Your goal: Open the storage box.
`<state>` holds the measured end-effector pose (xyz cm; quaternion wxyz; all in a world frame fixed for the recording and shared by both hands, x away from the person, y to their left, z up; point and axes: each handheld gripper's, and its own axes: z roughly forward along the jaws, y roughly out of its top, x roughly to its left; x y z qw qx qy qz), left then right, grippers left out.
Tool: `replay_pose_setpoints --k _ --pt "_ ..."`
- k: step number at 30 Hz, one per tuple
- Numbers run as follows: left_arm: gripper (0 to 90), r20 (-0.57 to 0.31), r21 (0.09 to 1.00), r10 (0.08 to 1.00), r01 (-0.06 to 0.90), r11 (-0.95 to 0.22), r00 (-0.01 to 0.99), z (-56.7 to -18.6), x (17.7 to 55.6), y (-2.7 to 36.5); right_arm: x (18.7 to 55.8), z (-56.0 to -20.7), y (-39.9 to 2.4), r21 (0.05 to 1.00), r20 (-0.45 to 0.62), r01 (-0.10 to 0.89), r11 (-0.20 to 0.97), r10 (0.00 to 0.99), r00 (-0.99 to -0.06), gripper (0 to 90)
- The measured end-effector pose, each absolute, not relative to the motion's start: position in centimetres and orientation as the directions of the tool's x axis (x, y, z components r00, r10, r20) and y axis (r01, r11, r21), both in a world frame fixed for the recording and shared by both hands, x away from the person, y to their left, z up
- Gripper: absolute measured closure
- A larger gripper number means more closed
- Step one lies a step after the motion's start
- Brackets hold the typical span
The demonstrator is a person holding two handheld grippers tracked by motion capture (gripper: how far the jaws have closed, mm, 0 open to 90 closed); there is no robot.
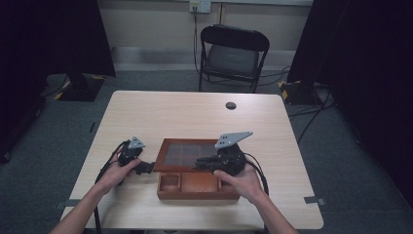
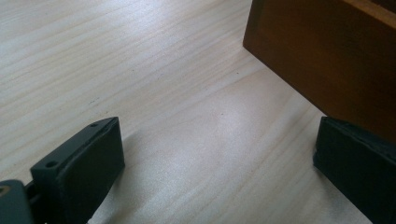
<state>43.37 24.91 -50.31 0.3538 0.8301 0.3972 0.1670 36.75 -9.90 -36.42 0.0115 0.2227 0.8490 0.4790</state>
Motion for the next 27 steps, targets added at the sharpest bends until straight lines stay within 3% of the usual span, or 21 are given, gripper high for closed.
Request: replay_pose_setpoints --k 27 --pt "0.6 0.003 0.716 0.778 0.543 -0.440 0.628 -50.3 43.4 24.9 38.1 -34.8 -10.0 0.830 0.204 0.369 0.419 0.387 -0.899 81.7"
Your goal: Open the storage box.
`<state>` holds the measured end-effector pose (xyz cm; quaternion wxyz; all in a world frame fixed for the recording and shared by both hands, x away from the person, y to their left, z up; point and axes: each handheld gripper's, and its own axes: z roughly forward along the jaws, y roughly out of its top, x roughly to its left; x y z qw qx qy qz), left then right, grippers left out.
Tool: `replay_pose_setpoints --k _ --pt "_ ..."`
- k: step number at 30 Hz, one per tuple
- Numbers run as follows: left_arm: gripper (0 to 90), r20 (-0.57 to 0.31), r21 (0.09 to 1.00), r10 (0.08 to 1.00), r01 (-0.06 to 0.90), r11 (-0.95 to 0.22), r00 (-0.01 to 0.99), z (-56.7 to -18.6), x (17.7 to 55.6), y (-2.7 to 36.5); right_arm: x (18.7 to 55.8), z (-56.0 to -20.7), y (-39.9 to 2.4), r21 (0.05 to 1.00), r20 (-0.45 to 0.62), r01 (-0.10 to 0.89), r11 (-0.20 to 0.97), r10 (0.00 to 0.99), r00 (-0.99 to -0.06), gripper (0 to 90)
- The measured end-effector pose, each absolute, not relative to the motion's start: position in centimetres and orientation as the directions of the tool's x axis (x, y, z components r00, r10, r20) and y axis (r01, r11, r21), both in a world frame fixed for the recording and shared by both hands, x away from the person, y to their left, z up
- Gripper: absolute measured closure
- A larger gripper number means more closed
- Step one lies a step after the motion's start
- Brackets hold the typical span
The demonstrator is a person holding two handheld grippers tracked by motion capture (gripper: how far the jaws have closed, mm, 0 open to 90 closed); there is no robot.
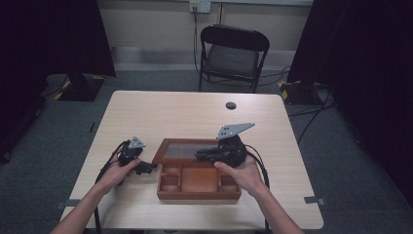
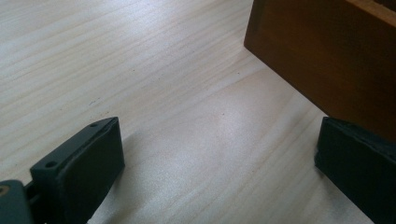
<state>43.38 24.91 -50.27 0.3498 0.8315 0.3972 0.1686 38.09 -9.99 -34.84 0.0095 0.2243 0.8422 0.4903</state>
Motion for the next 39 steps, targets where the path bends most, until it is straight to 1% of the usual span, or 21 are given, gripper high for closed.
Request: replay_pose_setpoints --k 22,39 --pt "0.5 0.002 0.714 0.778 0.544 -0.441 0.629 -50.2 43.4 24.9 39.1 -33.7 -10.0 0.837 0.214 0.381 0.394 0.405 -0.889 81.8" --pt "0.5 0.009 0.712 0.776 0.541 -0.448 0.631 -50.2 43.4 25.0 39.5 -33.2 -9.9 0.835 0.208 0.378 0.399 0.406 -0.890 82.0"
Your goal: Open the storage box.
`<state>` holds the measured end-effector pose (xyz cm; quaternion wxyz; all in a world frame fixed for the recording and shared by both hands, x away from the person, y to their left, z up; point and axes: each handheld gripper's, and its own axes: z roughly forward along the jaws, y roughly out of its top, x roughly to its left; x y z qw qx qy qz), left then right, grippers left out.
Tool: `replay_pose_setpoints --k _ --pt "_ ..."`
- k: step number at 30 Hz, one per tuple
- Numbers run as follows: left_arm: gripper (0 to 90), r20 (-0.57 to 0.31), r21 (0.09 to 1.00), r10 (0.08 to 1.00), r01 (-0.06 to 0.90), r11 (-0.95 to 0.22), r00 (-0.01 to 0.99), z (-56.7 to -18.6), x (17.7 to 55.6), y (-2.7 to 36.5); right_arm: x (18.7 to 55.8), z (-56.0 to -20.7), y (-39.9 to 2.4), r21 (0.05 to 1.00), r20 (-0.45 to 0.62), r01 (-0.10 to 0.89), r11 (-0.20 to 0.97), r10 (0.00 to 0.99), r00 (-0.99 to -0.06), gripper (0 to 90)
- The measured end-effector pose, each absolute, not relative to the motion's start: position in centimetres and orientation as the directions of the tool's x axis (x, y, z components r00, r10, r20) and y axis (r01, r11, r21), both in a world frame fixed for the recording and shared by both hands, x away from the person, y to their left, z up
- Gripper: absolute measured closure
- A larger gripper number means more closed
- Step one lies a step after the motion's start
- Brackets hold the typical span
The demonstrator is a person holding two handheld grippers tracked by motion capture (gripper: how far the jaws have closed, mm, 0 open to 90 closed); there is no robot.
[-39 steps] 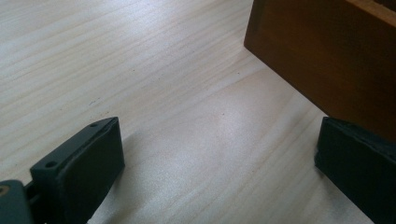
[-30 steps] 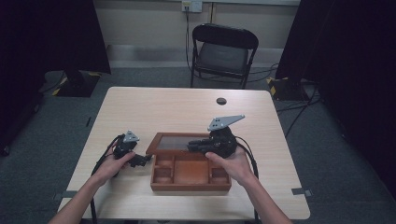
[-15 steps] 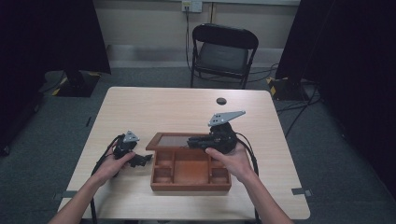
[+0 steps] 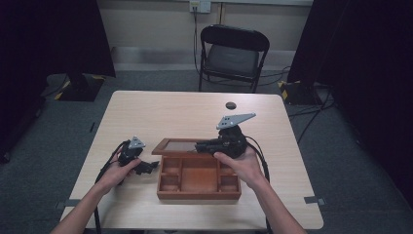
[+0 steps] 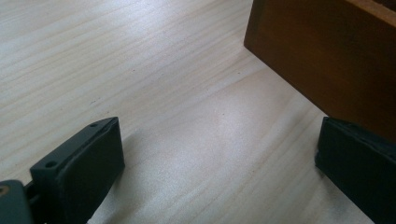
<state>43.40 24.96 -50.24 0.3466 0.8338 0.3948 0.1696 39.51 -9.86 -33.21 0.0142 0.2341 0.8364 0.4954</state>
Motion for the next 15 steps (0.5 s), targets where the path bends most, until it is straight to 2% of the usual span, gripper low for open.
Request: replay_pose_setpoints --k 15 --pt "0.5 0.006 0.713 0.777 0.542 -0.445 0.630 -50.26 43.38 24.94 40.19 -32.65 -9.52 0.837 0.212 0.379 0.394 0.405 -0.889 82.6"
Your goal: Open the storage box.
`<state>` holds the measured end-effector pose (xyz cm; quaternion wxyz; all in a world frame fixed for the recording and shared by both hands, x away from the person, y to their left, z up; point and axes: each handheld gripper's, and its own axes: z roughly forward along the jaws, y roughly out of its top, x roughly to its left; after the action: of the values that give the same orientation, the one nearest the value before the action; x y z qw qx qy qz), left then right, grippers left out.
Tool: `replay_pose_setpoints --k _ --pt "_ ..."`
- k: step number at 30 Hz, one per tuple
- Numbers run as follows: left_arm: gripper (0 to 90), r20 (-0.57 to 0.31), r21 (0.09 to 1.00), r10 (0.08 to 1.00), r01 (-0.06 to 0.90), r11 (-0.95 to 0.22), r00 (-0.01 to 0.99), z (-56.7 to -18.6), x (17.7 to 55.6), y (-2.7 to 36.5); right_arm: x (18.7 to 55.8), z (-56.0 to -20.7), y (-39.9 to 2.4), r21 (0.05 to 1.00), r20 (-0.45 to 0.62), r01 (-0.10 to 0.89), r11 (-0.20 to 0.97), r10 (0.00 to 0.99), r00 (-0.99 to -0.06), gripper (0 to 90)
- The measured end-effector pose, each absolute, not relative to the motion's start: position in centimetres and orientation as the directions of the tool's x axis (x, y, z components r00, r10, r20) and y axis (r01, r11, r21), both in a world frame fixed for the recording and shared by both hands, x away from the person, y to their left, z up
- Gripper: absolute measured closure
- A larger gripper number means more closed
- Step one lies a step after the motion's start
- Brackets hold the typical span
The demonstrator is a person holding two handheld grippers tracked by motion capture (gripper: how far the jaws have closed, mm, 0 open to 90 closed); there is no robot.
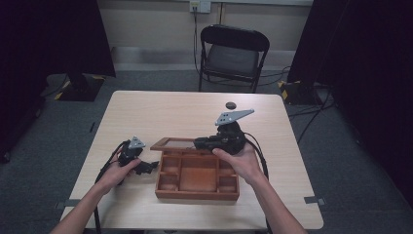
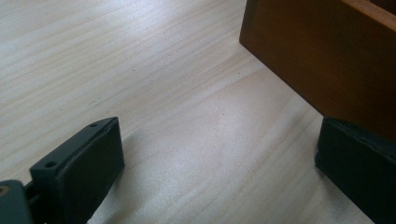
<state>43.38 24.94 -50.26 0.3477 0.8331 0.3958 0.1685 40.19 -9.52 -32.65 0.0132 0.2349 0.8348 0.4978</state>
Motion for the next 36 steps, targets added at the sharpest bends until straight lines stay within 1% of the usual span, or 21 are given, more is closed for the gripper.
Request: replay_pose_setpoints --k 19,36 --pt "0.5 0.008 0.711 0.776 0.542 -0.448 0.631 -50.2 43.4 25.0 40.9 -32.3 -9.3 0.840 0.223 0.387 0.382 0.407 -0.886 83.0" --pt "0.5 0.007 0.711 0.775 0.542 -0.448 0.632 -50.2 43.4 25.0 41.5 -31.6 -9.2 0.827 0.225 0.397 0.398 0.413 -0.883 83.0"
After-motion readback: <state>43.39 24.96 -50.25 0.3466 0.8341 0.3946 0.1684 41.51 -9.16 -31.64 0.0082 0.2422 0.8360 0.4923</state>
